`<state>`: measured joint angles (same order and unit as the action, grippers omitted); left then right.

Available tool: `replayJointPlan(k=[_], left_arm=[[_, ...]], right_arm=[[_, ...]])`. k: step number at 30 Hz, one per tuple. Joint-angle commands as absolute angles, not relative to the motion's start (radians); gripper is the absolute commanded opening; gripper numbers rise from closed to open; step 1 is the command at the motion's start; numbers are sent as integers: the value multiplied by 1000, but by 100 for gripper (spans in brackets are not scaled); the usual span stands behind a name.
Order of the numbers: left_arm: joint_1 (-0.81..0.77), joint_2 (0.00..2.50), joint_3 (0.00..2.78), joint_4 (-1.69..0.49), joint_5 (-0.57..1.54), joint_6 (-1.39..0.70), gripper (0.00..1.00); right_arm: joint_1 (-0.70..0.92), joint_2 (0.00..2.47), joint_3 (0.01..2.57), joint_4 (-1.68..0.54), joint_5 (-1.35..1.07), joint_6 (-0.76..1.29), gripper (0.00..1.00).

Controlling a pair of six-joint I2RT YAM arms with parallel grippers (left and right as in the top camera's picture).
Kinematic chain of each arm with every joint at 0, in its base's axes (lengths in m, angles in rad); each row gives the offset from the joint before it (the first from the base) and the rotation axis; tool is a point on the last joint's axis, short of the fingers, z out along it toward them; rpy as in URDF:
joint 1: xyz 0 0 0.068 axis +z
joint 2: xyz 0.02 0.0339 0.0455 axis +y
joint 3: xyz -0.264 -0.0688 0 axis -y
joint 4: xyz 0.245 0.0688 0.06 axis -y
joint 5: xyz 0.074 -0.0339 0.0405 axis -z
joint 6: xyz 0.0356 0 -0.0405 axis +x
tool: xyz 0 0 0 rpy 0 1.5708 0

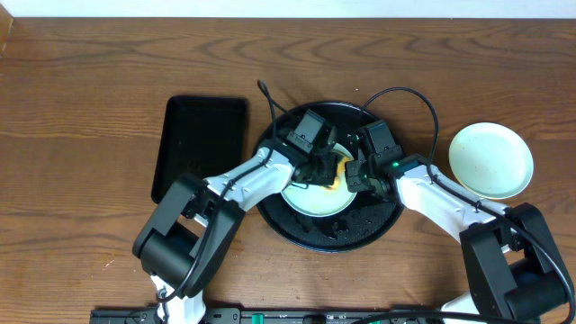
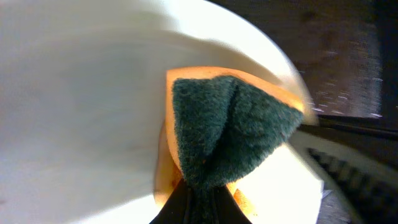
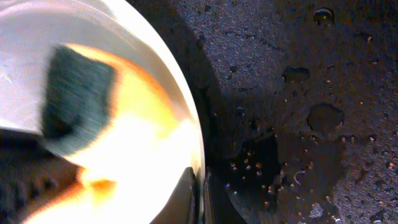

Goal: Clean dirty plates on tray and stack at the side
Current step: 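Scrub the light-blue plate with the sponge while right gripper holds it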

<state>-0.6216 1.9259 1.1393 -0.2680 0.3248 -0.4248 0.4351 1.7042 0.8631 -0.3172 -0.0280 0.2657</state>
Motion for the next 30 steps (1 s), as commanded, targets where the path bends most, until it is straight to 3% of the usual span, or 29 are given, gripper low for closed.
replayJointPlan(k=[1, 15, 20, 30], left_arm=[[-551, 1925, 1138, -344, 126, -443, 8], [-470, 1877, 1138, -607, 113, -390, 7], [-467, 1792, 1138, -655, 112, -389, 8], [-466, 1629, 1137, -680, 91, -348, 8]], right_arm=[[447, 1713, 845, -342, -27, 238, 1], [447, 1713, 845, -340, -27, 238, 2], [447, 1713, 845, -340, -27, 238, 13], [447, 1713, 845, -341, -37, 239, 18]])
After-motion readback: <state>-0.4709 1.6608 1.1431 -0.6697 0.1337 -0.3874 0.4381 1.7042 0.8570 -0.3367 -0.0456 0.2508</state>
